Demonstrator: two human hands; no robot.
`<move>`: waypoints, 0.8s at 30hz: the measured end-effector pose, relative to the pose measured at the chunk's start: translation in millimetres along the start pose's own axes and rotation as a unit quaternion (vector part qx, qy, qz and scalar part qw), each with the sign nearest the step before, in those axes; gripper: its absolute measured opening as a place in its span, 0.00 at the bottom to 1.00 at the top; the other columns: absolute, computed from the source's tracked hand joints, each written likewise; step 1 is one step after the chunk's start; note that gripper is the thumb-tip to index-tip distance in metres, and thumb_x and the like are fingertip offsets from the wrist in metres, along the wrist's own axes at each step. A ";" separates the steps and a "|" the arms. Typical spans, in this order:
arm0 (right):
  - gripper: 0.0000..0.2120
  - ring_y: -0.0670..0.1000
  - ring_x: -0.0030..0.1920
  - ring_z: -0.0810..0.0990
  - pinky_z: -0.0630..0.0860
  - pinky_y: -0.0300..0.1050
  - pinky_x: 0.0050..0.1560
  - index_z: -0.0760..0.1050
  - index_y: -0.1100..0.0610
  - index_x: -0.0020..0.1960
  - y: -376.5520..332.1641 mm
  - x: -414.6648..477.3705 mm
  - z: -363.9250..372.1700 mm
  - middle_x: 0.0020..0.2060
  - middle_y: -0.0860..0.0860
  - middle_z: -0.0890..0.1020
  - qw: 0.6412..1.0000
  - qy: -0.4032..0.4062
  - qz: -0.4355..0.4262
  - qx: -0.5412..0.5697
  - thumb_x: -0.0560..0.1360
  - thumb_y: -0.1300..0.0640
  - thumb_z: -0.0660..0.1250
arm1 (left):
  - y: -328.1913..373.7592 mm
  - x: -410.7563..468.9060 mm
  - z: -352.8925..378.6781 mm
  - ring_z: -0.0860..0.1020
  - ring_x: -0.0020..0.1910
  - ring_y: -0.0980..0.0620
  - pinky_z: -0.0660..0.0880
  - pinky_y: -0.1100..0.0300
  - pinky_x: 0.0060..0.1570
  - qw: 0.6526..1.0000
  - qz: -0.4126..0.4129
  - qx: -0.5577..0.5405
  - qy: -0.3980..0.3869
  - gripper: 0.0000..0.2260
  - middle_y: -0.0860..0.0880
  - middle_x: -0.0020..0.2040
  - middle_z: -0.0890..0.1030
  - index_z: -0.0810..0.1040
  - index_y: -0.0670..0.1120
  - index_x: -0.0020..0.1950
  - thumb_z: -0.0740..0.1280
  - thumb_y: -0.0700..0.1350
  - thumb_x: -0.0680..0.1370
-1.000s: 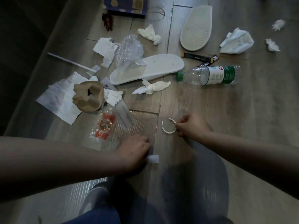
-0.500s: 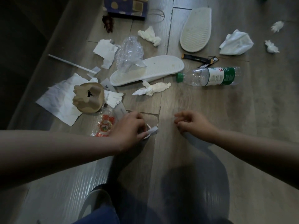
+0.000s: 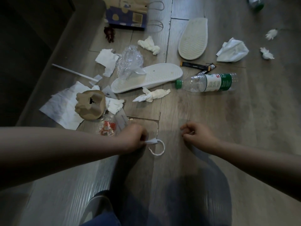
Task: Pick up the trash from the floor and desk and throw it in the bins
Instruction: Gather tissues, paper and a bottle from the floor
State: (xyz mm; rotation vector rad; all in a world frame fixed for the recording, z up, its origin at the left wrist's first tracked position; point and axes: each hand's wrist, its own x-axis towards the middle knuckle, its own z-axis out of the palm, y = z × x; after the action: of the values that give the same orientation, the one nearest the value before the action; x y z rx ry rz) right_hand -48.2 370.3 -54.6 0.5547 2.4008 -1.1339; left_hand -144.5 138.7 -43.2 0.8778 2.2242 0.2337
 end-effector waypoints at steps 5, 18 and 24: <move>0.13 0.42 0.39 0.78 0.70 0.33 0.35 0.76 0.54 0.58 -6.4 2.8 1.1 0.40 0.47 0.81 0.999 -0.002 -0.002 -0.042 0.74 0.62 0.67 | -20.6 -27.9 4.2 0.75 0.47 0.54 0.76 0.57 0.47 0.993 -0.016 -0.077 0.083 0.04 0.53 0.49 0.75 0.75 0.52 0.46 0.69 0.46 0.75; 0.12 0.48 0.43 0.80 0.78 0.43 0.44 0.76 0.54 0.58 -14.3 -7.9 4.2 0.42 0.50 0.80 0.999 0.002 0.015 -0.046 0.75 0.62 0.66 | 18.1 0.8 19.5 0.60 0.67 0.46 0.69 0.50 0.62 0.953 0.217 0.208 0.034 0.32 0.46 0.69 0.59 0.58 0.54 0.74 0.69 0.51 0.74; 0.12 0.49 0.42 0.80 0.77 0.43 0.42 0.76 0.53 0.56 -7.1 -16.8 -0.8 0.41 0.51 0.81 0.999 0.011 0.014 -0.038 0.75 0.62 0.66 | 27.2 9.0 20.4 0.65 0.57 0.52 0.63 0.62 0.49 0.952 0.253 0.170 0.020 0.19 0.48 0.60 0.66 0.69 0.50 0.64 0.68 0.49 0.75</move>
State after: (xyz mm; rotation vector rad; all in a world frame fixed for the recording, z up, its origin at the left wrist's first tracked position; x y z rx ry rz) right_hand -38.1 363.8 -40.8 0.5772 2.4351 -1.0262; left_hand -120.8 163.2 -52.1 1.6448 2.0696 0.1028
